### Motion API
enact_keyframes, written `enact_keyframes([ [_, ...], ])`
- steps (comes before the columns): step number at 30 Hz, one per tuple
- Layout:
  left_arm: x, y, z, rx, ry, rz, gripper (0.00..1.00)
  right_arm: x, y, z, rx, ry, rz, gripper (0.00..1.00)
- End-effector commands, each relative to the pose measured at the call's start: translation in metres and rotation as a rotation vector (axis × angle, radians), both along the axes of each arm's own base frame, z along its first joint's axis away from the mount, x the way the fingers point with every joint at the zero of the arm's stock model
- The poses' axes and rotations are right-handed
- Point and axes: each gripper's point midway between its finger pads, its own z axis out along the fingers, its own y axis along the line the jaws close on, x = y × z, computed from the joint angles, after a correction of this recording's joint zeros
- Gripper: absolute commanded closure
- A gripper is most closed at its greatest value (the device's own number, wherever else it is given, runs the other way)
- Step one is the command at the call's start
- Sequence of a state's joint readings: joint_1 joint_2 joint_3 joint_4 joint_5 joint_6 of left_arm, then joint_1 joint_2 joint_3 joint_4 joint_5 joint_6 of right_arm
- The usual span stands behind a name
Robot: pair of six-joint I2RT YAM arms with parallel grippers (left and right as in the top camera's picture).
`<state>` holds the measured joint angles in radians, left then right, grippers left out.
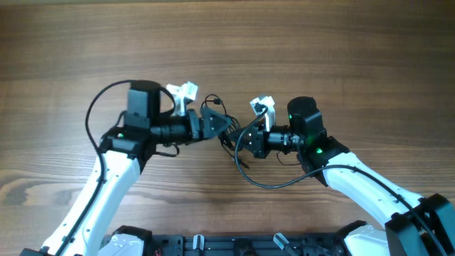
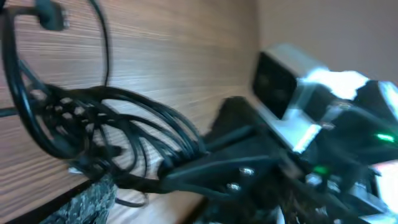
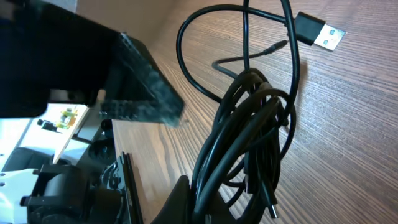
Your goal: Untangle cables
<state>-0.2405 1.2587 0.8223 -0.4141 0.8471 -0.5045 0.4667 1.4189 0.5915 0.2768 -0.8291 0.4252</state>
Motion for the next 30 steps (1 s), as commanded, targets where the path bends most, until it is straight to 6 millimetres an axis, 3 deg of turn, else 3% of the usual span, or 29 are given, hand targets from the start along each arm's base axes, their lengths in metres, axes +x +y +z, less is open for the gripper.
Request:
enact_keyframes([
  [1,0.009,-0.001,-0.024,0.145,-0.022,0.053,0.13,0.001,0.001,0.006,0.013,-0.008,0.001,0.94],
  [4,0.018,-0.001,-0.047,0.200,0.052,0.117,0.12,-0.003,0.003,0.008,0.027,0.009,0.019,0.94],
  [6,0.028,-0.006,-0.052,0.166,0.086,0.154,0.13,-0.005,0.003,0.009,0.031,0.013,0.030,0.94],
  [10,0.030,-0.027,-0.026,0.014,0.056,0.082,0.13,-0.005,0.002,0.006,0.020,0.019,0.021,0.94],
  [14,0.022,-0.033,-0.021,-0.035,0.105,0.052,0.13,-0.003,0.001,0.004,0.013,0.018,0.009,0.93],
  [17,0.041,-0.013,-0.030,0.034,0.067,0.154,0.14,-0.003,0.001,0.004,0.013,0.022,0.009,0.93],
  [18,0.060,0.013,-0.033,0.065,0.054,0.258,0.18,-0.004,0.001,0.002,0.008,0.034,0.008,0.93],
  [20,0.077,0.050,-0.035,0.055,0.102,0.396,0.21,-0.007,-0.001,-0.003,-0.007,0.059,0.008,0.92],
  [24,0.092,0.100,-0.034,0.018,0.145,0.546,0.25,-0.007,-0.001,-0.004,-0.009,0.061,0.009,0.92],
  [26,0.092,0.100,-0.015,-0.082,0.096,0.467,0.16,-0.007,-0.001,-0.004,-0.009,0.061,0.008,0.91],
  [28,0.077,0.076,0.000,-0.123,-0.025,0.257,0.25,-0.005,-0.002,-0.005,-0.016,0.057,-0.004,0.91],
  [30,0.063,0.059,-0.006,-0.089,-0.051,0.160,0.36,-0.005,-0.002,-0.004,-0.015,0.057,-0.004,0.90],
])
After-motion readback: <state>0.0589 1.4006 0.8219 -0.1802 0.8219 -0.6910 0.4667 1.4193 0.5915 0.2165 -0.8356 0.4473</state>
